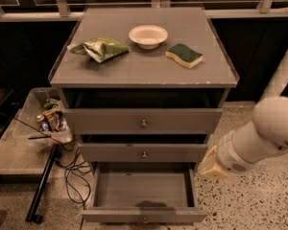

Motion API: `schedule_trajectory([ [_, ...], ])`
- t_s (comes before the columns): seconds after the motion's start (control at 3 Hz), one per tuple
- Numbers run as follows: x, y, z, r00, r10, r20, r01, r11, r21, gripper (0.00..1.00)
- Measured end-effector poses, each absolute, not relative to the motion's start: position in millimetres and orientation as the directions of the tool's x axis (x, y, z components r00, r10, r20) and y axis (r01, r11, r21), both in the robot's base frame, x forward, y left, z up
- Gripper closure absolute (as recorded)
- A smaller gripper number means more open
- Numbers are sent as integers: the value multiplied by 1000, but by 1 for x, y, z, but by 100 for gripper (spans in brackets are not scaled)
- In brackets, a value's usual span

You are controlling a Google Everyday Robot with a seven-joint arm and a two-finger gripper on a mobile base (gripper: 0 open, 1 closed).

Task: Close bottom drawer

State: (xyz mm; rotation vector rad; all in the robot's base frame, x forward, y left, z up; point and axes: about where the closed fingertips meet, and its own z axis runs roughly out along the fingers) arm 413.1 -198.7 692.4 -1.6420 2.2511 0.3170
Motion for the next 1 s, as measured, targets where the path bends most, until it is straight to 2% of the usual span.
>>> schedule_trajectory([
  [0.33,409,-198,634,-325,-836,-441,-937,348,32,100],
  [1.0,423,-217,553,-299,-786,-541,-926,375,-33,100],
])
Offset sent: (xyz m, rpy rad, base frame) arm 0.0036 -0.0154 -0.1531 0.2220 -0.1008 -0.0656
